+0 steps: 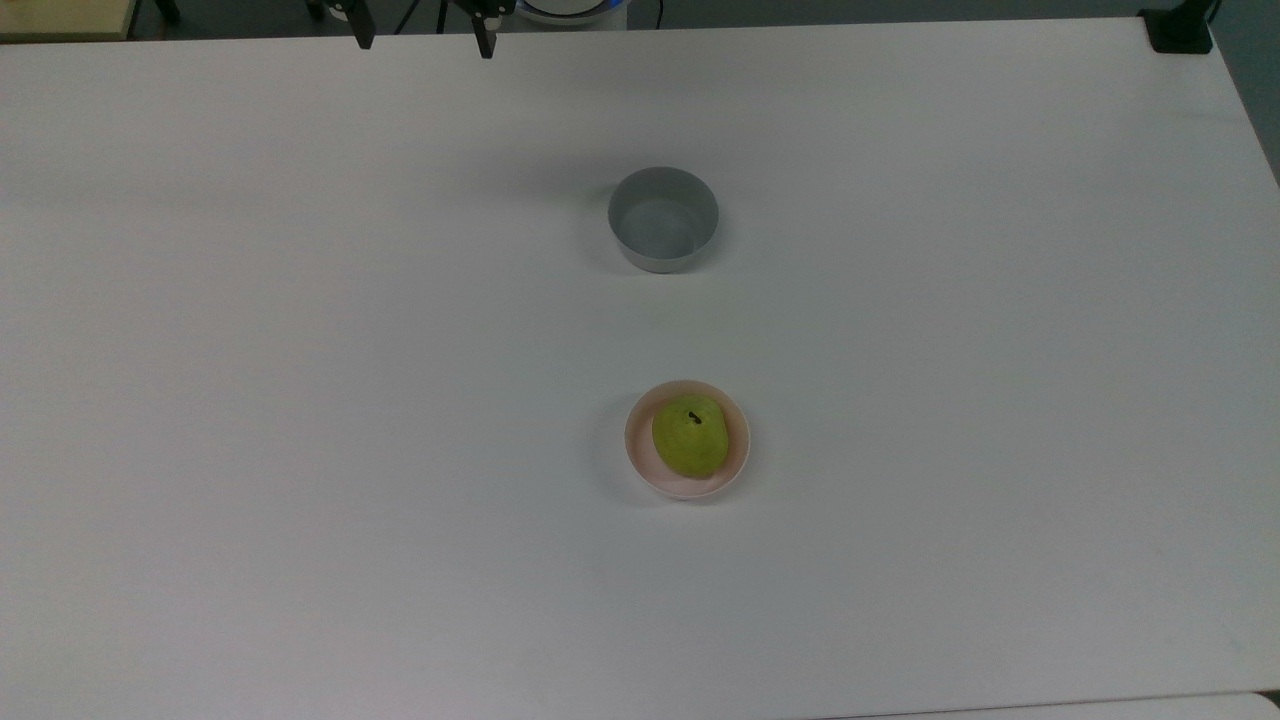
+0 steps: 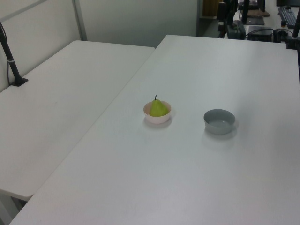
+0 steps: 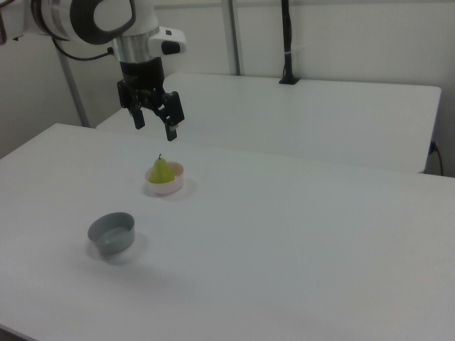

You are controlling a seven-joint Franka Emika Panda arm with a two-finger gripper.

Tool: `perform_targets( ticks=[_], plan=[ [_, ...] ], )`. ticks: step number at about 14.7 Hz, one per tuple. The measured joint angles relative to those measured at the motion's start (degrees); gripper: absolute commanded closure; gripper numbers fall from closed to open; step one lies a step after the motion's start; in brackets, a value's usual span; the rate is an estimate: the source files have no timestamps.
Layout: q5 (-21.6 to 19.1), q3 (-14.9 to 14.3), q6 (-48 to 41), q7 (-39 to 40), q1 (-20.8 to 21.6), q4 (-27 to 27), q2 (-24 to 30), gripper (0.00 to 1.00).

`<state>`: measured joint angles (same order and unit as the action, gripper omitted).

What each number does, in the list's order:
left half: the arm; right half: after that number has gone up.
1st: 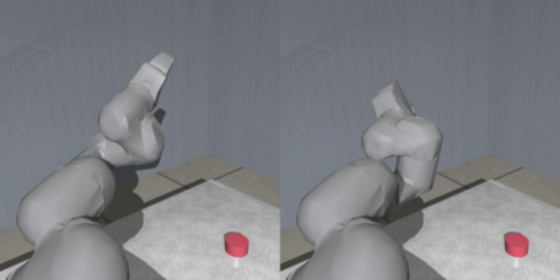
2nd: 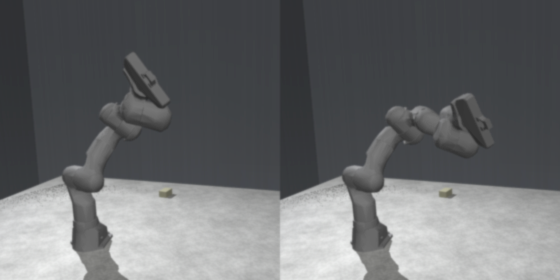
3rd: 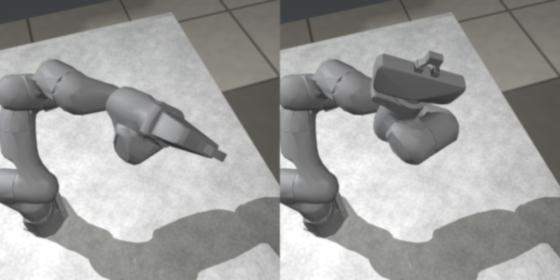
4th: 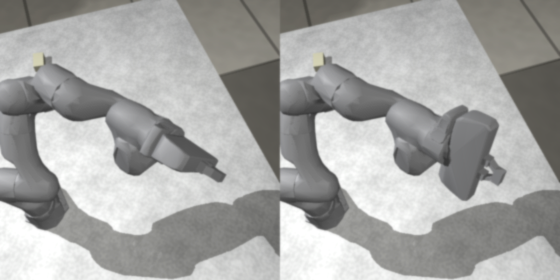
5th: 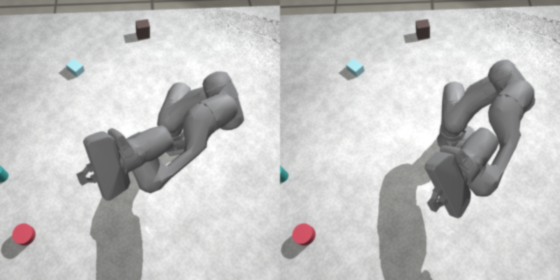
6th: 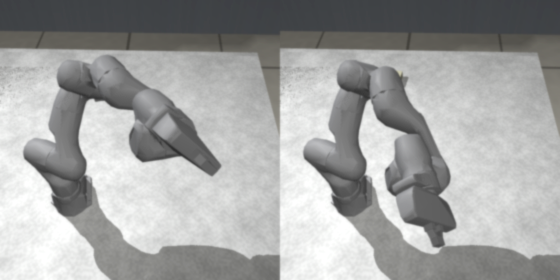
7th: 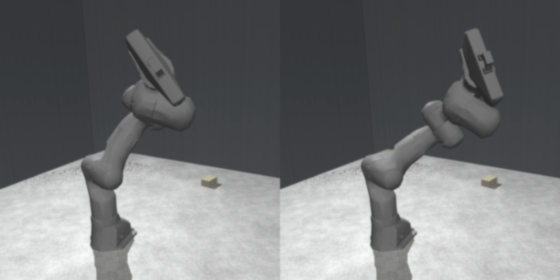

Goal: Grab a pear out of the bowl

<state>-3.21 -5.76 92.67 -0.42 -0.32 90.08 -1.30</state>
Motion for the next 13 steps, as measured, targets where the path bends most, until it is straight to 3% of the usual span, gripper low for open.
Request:
perform_targets(
  ticks=[7, 13],
  plan=[
    [0.2, 0.2, 0.0, 1.5, 5.7, -0.6, -1.8, 0.00],
    [0.3, -1.4, 0.0, 1.9, 15.6, -7.3, -7.7, 0.00]
  ],
)
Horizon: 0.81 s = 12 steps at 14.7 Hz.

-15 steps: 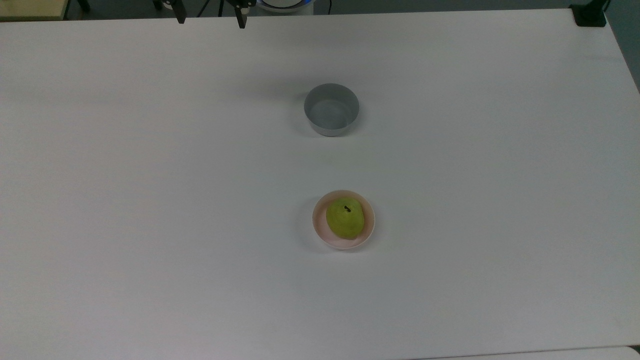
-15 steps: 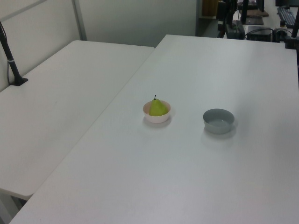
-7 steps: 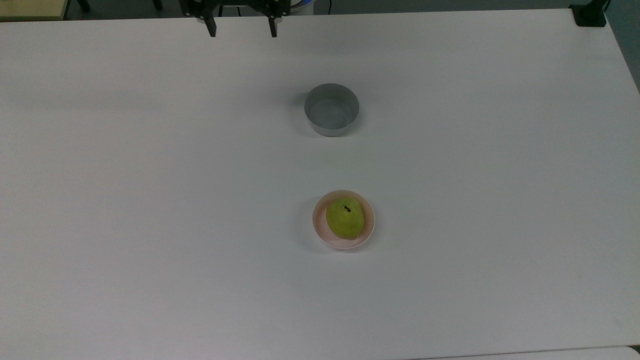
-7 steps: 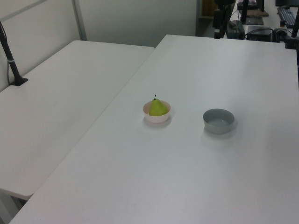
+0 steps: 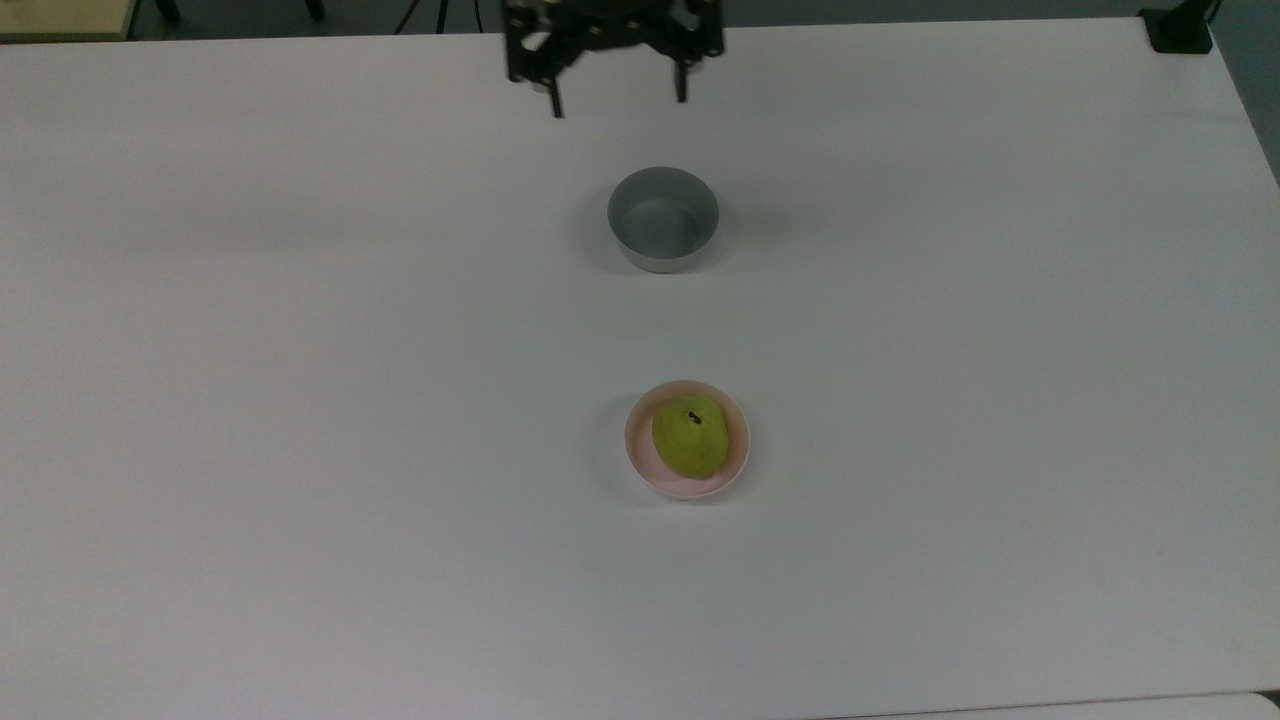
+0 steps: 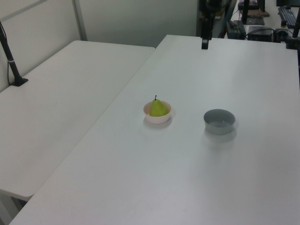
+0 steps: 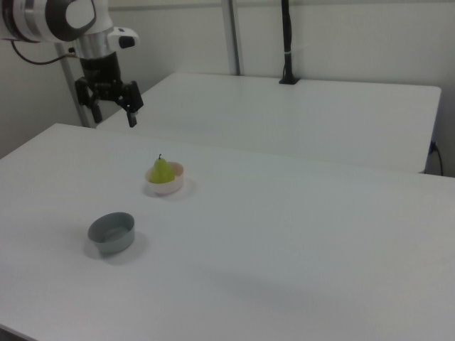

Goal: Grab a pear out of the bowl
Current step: 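Move the open gripper over the pink bowl and lower onto the pear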

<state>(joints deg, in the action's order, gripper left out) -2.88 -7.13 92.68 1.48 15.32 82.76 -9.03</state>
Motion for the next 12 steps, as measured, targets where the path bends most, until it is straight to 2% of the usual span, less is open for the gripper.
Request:
perform_targets(
  ticks=[2, 4, 12],
  plan=[
    [0.0, -1.2, 0.2, 0.9, 3.8, -1.5, -2.4, 0.00],
    [0.0, -2.8, 4.8, 0.9, 7.5, -3.0, -5.3, 0.00],
    [0.0, -3.5, 20.3, -2.4, 8.7, -3.8, -13.3, 0.00]
  ],
)
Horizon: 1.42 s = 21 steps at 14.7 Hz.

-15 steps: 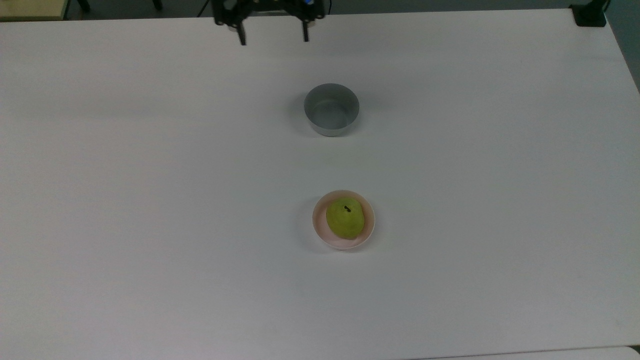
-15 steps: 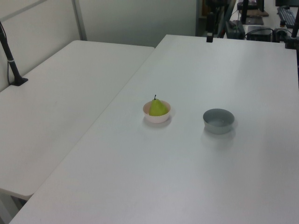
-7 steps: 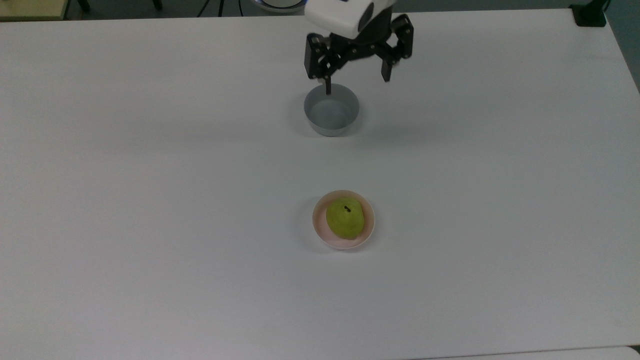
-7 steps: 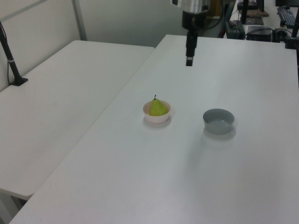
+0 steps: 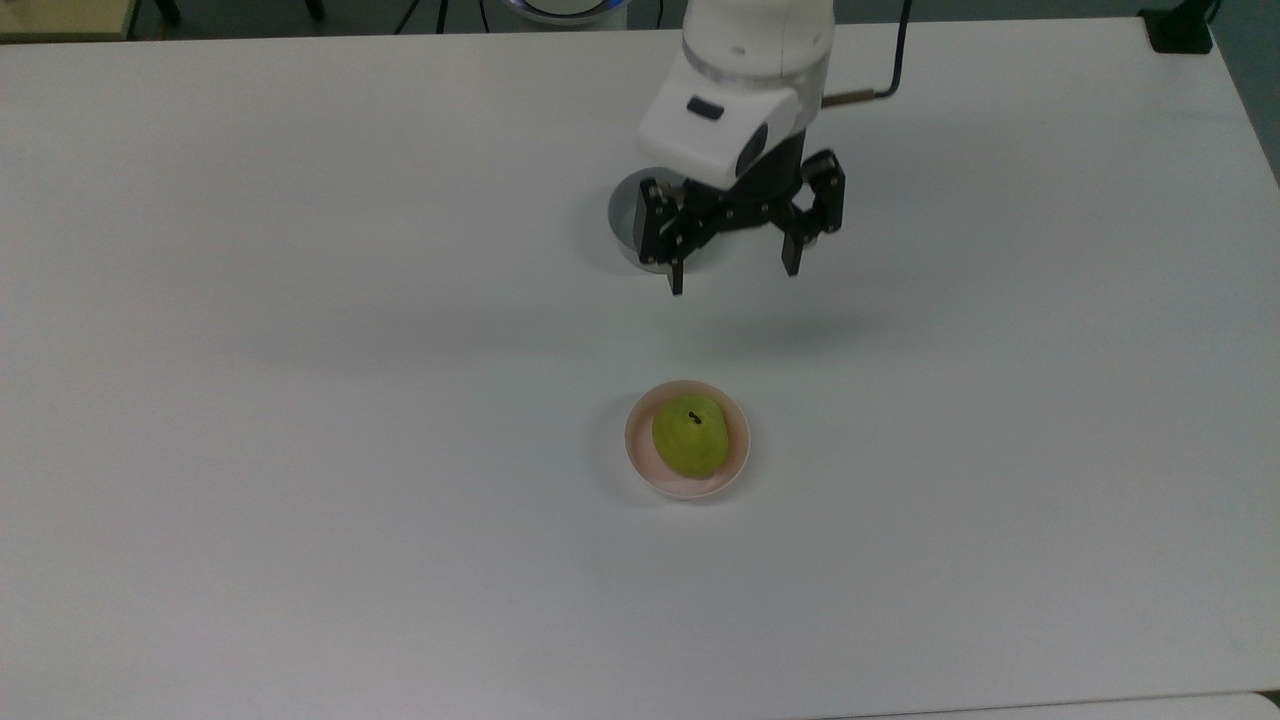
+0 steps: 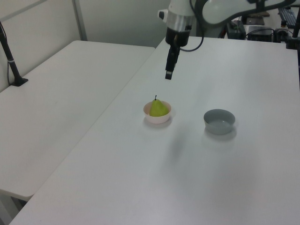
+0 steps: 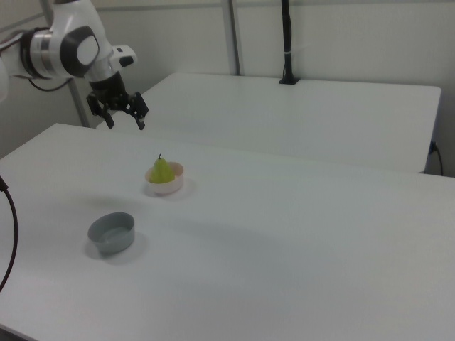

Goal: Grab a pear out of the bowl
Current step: 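Move the open gripper over the pink bowl and lower onto the pear, then close the gripper around the green pear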

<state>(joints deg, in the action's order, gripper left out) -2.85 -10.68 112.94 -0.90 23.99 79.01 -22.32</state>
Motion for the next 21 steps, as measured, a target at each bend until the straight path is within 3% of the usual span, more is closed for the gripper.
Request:
perform_targets(
  ticks=[7, 21],
  plan=[
    [0.0, -0.6, 9.5, -0.7, -0.3, 0.0, -7.8, 0.00],
    [0.0, -0.8, 14.8, -0.6, -2.0, 0.7, -14.2, 0.00]
  ],
)
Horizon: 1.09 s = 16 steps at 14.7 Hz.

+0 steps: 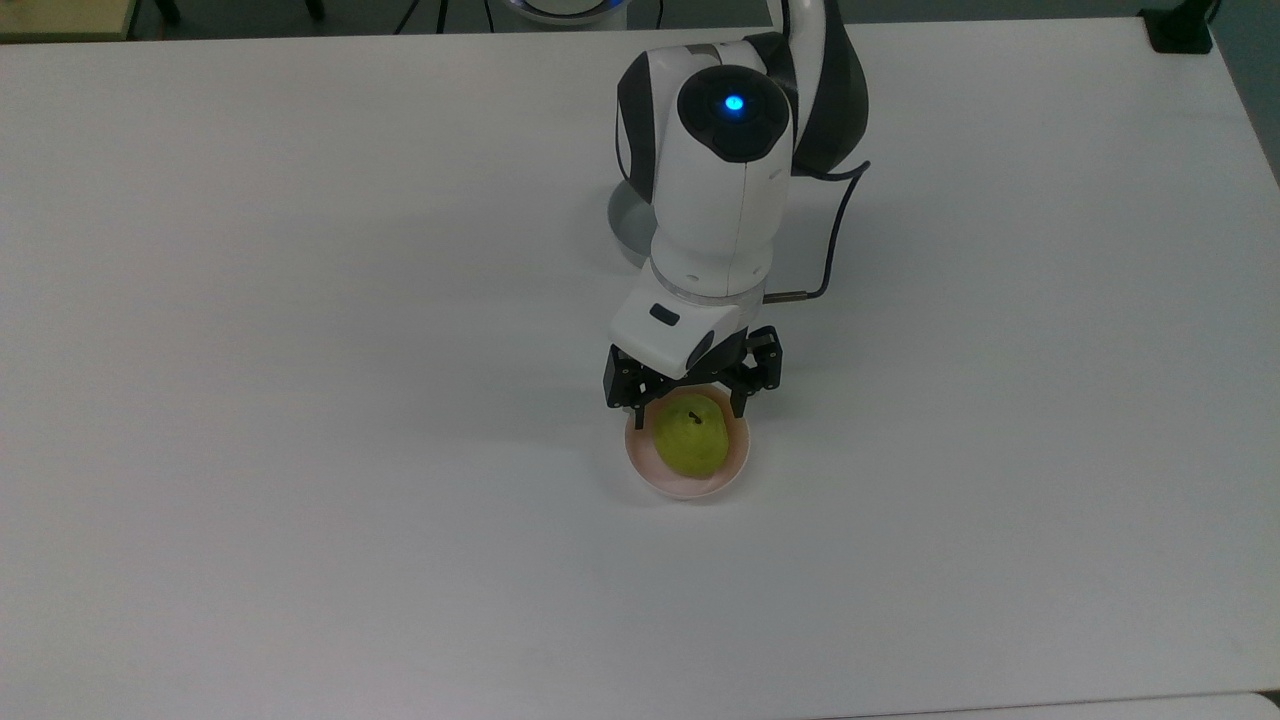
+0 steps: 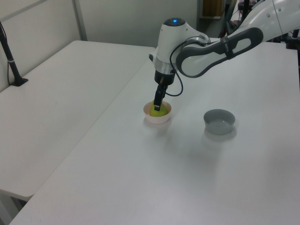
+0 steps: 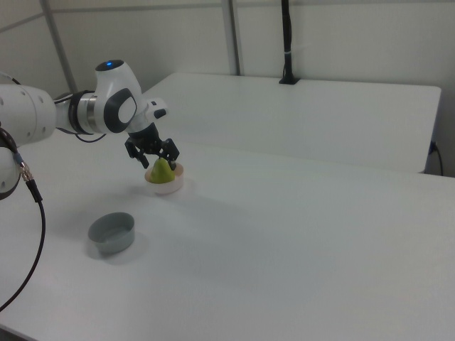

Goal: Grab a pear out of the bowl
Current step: 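Close the gripper around the green pear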

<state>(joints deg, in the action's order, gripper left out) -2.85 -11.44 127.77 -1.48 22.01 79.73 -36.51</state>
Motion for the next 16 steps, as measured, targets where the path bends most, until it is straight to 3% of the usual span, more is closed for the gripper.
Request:
perform_targets(
  ticks=[2, 4, 6, 11, 16],
  plan=[
    [0.0, 0.0, 0.0, 0.0, 0.1, 0.0, -0.3, 0.00],
    [0.0, 0.0, 0.0, 0.0, 0.2, 0.0, -0.7, 0.08],
    [0.1, 0.0, 0.6, 0.1, 0.2, 0.0, -1.0, 0.29],
    [0.4, 0.0, 1.2, 0.7, 0.2, 0.0, -1.0, 0.53],
    [0.5, 0.0, 1.2, 1.9, 0.2, -0.2, -1.0, 0.56]
  ],
)
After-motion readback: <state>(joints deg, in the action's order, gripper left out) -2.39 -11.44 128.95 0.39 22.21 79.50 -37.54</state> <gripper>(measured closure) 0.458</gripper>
